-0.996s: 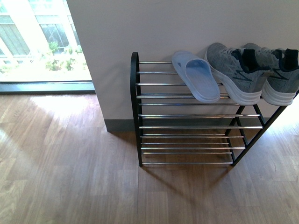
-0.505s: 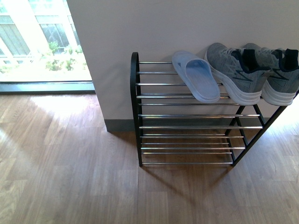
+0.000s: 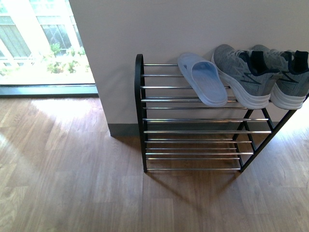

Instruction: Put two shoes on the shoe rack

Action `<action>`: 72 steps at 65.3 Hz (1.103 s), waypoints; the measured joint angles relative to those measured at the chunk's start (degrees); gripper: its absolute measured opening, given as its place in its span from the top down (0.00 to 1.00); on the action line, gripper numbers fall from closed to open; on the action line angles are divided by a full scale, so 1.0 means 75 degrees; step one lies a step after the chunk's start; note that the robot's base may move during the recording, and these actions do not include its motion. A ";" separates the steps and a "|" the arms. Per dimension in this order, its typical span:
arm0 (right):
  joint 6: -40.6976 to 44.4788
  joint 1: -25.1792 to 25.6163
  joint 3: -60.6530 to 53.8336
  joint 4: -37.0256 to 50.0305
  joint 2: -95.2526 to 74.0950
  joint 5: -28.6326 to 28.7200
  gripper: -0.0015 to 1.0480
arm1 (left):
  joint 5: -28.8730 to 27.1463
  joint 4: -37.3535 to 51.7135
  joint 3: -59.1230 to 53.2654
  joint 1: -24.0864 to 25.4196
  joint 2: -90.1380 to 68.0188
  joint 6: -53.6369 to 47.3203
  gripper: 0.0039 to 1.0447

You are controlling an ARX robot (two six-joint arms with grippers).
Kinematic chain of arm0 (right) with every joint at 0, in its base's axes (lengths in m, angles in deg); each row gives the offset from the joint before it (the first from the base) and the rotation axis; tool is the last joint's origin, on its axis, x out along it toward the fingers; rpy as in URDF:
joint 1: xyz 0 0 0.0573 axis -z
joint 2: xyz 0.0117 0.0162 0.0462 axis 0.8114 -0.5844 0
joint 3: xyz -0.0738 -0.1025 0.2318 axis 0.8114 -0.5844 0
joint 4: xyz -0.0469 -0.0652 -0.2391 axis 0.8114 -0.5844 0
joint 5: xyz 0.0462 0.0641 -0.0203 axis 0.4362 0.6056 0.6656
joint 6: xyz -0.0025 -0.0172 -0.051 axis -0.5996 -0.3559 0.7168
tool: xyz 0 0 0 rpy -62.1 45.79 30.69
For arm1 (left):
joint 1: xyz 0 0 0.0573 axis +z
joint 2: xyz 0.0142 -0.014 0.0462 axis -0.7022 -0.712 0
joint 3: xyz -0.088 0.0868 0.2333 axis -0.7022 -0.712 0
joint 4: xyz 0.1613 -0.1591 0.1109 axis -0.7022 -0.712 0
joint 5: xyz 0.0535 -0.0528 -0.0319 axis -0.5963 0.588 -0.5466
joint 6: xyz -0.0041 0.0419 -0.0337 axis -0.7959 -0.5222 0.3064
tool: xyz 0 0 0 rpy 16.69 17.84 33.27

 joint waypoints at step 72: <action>0.0006 0.0009 0.0003 -0.1781 0.1740 0.0029 0.21 | -0.0052 0.0000 0.0000 0.0020 0.0003 0.0003 0.99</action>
